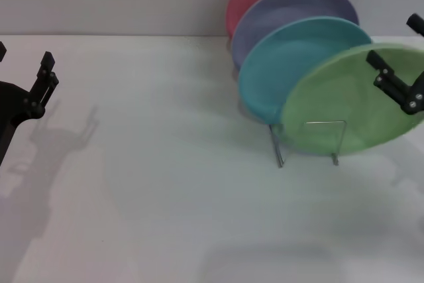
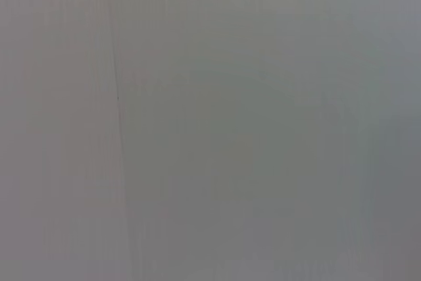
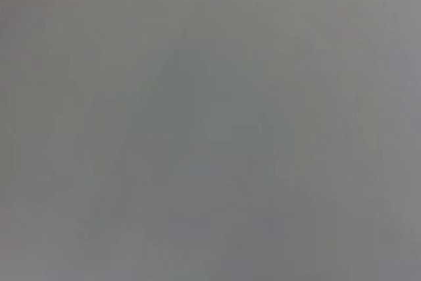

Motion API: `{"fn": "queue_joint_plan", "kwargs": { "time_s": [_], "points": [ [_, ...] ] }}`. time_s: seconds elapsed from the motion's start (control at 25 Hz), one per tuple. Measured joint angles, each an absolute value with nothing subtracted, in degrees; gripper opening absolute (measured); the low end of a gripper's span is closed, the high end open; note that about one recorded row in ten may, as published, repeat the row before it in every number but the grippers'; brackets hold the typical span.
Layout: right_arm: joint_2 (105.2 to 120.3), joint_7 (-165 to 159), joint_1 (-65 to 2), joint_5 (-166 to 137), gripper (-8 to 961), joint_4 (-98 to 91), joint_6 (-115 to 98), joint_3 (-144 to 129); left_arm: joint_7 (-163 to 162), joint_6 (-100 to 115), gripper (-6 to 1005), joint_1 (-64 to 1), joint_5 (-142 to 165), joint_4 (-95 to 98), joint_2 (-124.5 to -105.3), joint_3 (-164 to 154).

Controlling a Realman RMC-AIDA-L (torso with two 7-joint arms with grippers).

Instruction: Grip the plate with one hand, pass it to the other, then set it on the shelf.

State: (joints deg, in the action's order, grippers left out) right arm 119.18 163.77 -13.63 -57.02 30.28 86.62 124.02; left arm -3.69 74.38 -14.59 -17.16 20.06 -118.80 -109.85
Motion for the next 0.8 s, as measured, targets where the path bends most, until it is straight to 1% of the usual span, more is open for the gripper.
{"fn": "queue_joint_plan", "kwargs": {
  "time_s": [0.08, 0.28, 0.8],
  "points": [
    [119.18, 163.4, -13.5, -56.3, 684, 30.2, 87.8, 124.0, -3.7, 74.4, 754, -14.6, -17.2, 20.0, -118.76, -109.8],
    [119.30, 162.6, -13.2, -53.7, 710, 29.3, 89.2, 124.0, -3.7, 74.3, 754, -14.6, -17.1, 20.0, -118.74, -109.6],
    [118.97, 162.5, -16.6, -55.2, 708, 25.9, 85.5, 123.4, -3.6, 74.9, 754, -14.6, -17.1, 18.9, -118.65, -109.4]
  ]
}}
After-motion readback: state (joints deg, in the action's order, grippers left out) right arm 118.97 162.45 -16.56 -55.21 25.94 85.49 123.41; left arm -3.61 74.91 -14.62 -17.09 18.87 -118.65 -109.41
